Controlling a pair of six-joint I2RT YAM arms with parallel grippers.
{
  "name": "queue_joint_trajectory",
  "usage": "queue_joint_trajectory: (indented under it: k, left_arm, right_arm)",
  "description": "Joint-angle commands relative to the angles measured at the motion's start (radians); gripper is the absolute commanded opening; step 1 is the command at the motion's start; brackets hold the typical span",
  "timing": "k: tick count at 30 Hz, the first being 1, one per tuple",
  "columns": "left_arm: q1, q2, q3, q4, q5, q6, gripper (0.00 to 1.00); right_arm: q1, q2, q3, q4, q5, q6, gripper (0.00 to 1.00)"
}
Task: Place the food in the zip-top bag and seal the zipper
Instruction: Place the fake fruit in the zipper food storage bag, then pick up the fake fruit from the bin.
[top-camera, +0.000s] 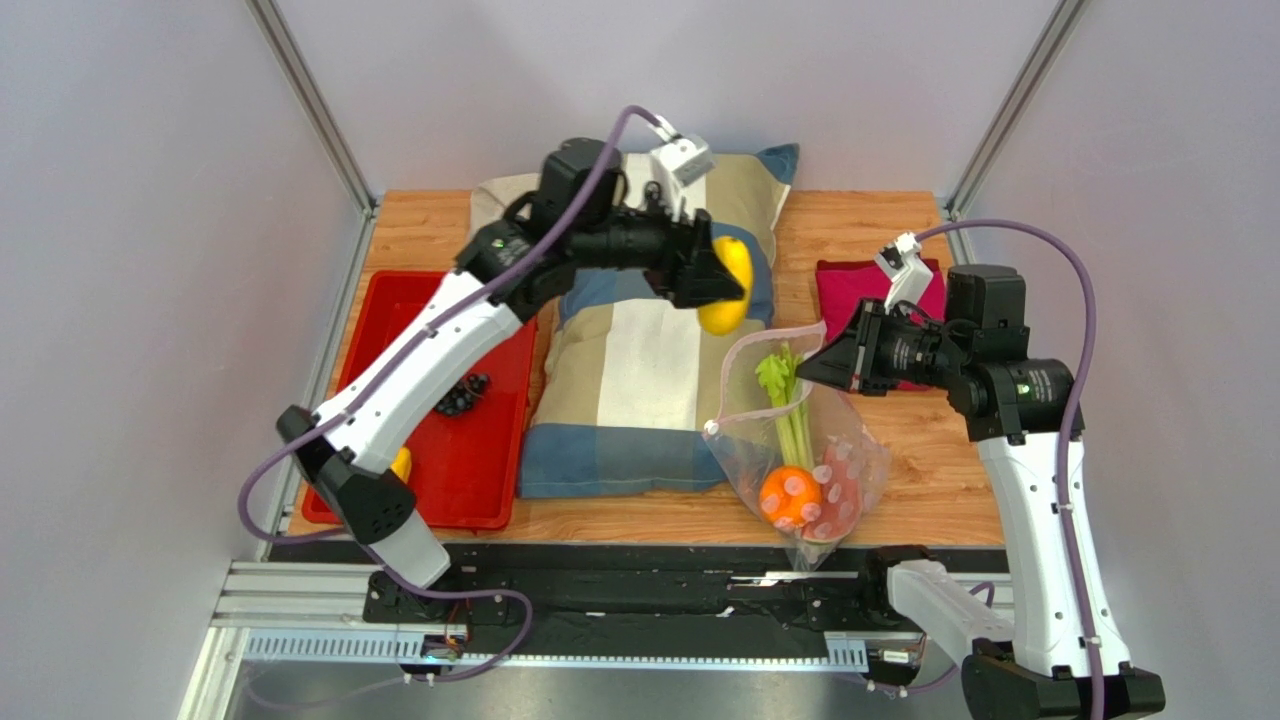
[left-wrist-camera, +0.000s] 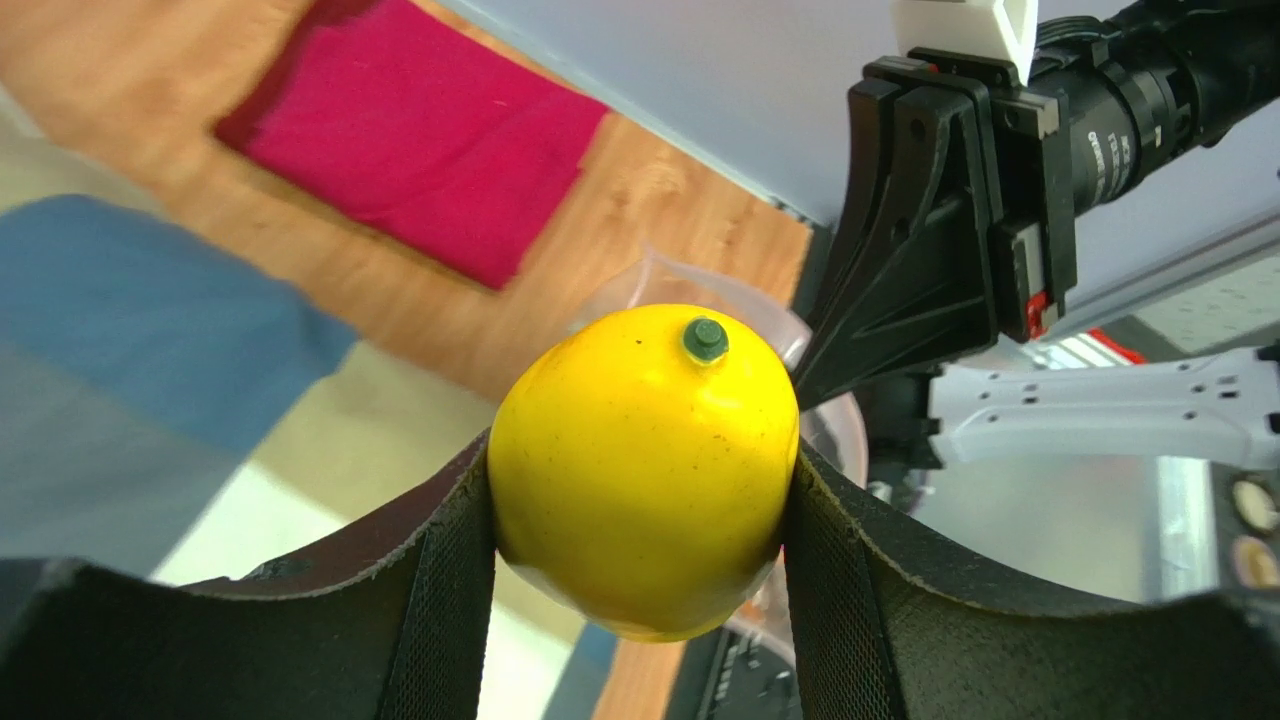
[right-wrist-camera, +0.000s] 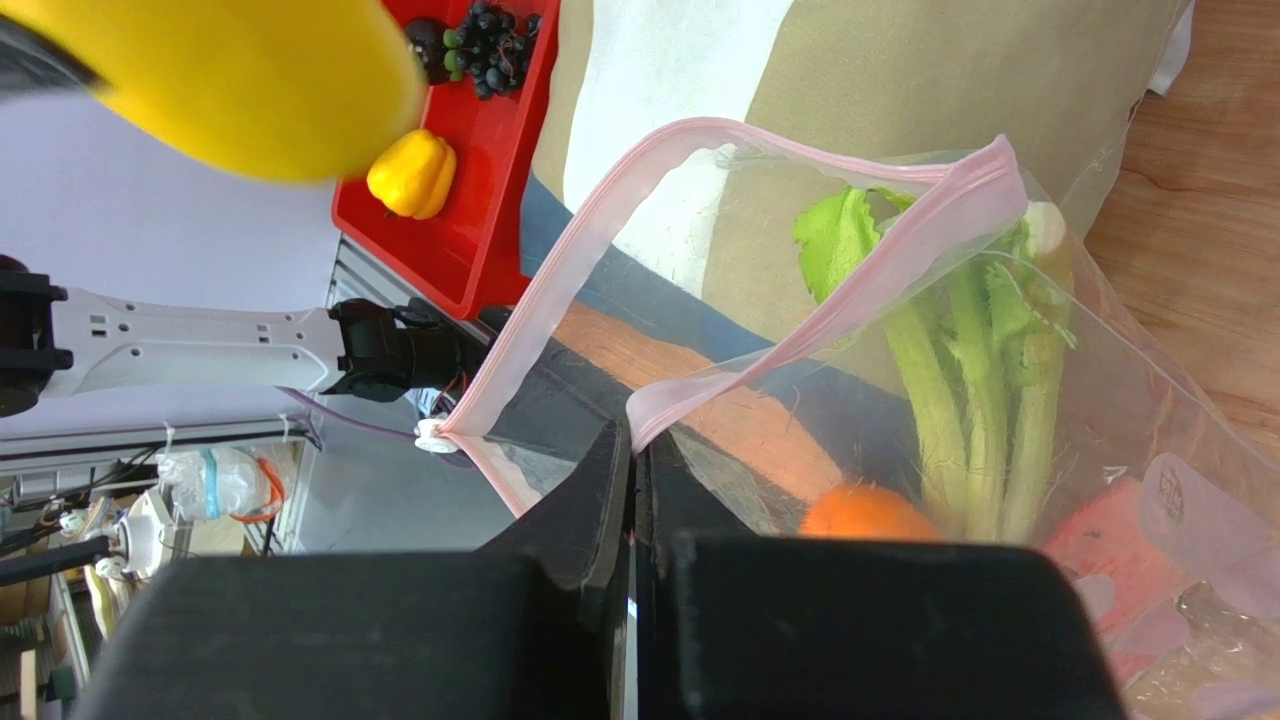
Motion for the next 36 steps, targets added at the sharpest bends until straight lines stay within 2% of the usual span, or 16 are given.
queue_joint_trajectory:
  k: [1,5,7,8,9,11,12,13,19,24,25,27,28,30,32,36]
  left_arm:
    - [-0.095,0.078,0.022,0.137,-0.018,-0.179,0.11]
    - [-0.144,0.131,-0.009,0.168,-0.03,-0.272,0.16]
    - [-0.155,0.14,-0.02,0.169,-0.008,-0.277,0.27]
    - [-0.155,0.134,-0.023,0.157,-0.011,-0.262,0.36]
    - [-0.151,0.126,-0.023,0.137,-0.027,-0.241,0.56]
    - [-0.141,0.1,-0.011,0.094,-0.029,-0.173,0.76]
    - [-0.134,0.08,-0.004,0.077,-0.026,-0.152,0.91]
    - [-0.115,0.069,0.008,0.041,-0.021,-0.113,0.97]
    - [0.038,-0.061,-0.044,-0.084,0.052,0.011,0.99]
    - [0.273,-0.231,-0.187,-0.225,-0.012,0.193,0.99]
    - [0.305,-0.247,-0.243,-0.278,-0.02,0.282,0.98]
    - [0.427,-0.285,-0.306,-0.309,-0.031,0.345,0.98]
    - [0.476,-0.285,-0.349,-0.361,-0.018,0.441,0.98]
    - [0.571,-0.261,-0.397,-0.391,-0.056,0.522,0.97]
    - [0.601,-0.227,-0.414,-0.447,-0.105,0.661,0.95]
    - [0.626,-0.149,-0.51,-0.405,-0.233,0.864,0.94]
  right_arm:
    - [0.0,-0.024,0.011,0.01,0.001,0.01,0.0]
    - [-0.002,-0.021,0.02,0.016,-0.011,0.01,0.0]
    - [-0.002,-0.02,0.028,0.013,-0.011,0.009,0.0]
    - [-0.002,-0.02,0.031,0.011,-0.011,0.002,0.0]
    - [-0.003,-0.021,0.034,0.005,-0.009,-0.001,0.0]
    - [0.0,-0.026,0.037,0.005,-0.014,-0.005,0.0]
    - [-0.002,-0.027,0.035,0.005,-0.016,-0.005,0.0]
    - [-0.003,-0.027,0.035,0.008,-0.02,-0.005,0.0]
    - [-0.002,-0.029,0.04,0.008,-0.029,-0.014,0.0]
    - [-0.003,-0.035,0.035,0.01,-0.034,-0.016,0.0]
    - [-0.003,-0.035,0.034,0.011,-0.035,-0.014,0.0]
    - [-0.002,-0.035,0.031,0.011,-0.037,-0.013,0.0]
    - [-0.002,-0.035,0.031,0.011,-0.035,-0.014,0.0]
    - [-0.002,-0.032,0.031,0.01,-0.037,-0.018,0.0]
    - [-0.002,-0.029,0.031,0.011,-0.032,-0.021,0.0]
    - [-0.002,-0.02,0.031,0.01,-0.025,-0.018,0.0]
